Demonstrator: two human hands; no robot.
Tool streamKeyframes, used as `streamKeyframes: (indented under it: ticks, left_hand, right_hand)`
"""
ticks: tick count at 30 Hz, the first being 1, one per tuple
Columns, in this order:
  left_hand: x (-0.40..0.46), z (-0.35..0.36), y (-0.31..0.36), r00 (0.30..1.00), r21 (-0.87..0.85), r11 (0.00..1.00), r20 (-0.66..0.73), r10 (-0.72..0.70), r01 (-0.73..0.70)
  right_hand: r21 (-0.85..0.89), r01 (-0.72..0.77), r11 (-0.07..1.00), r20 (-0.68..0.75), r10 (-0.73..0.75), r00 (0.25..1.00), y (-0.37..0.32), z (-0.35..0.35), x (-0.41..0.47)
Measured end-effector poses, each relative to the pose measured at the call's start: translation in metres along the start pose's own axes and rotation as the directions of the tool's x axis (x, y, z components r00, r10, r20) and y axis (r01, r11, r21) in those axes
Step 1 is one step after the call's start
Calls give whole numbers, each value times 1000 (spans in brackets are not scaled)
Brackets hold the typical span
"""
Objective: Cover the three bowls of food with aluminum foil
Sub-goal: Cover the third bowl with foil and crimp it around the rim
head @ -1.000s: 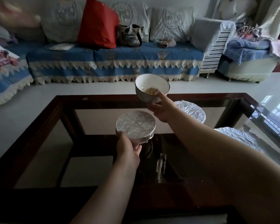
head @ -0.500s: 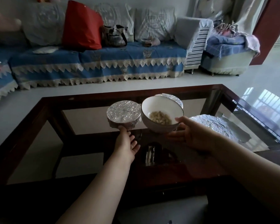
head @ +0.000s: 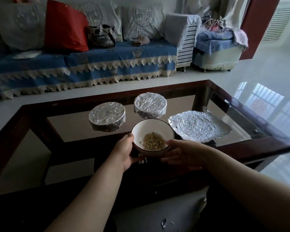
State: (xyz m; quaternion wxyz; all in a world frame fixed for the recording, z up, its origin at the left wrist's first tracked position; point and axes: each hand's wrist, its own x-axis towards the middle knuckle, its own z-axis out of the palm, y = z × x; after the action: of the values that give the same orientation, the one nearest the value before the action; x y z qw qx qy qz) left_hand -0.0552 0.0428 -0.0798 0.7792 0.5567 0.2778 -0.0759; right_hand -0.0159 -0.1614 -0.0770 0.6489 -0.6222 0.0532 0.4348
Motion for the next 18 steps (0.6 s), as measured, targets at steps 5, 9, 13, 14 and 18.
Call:
streamKeyframes:
  ticks: [5,9,13,14,18]
  left_hand:
    - [8,3,-3,999,33,999,-48,24,-23]
    - [12,3,-3,997,50,998,-69,28,-25]
    - [12,4,-3,995,95,995,-90,38,-30]
    - [12,4,-3,995,98,995,-92,43,-34]
    - [11,4,-3,994,103,994,-100,49,-39]
  right_hand:
    - [-621,150,769,-150,-305,941,-13,-12,-12]
    - [-935,46,353,-227,-692,685,-32,-36,-18]
    - [-989,-135,59,-147,-479,866,-21,-54,-7]
    - [-986,-162,40,-164,-433,886,-17,-56,-3]
    - [-975,-199,93,-220,-404,888,-9,-56,8]
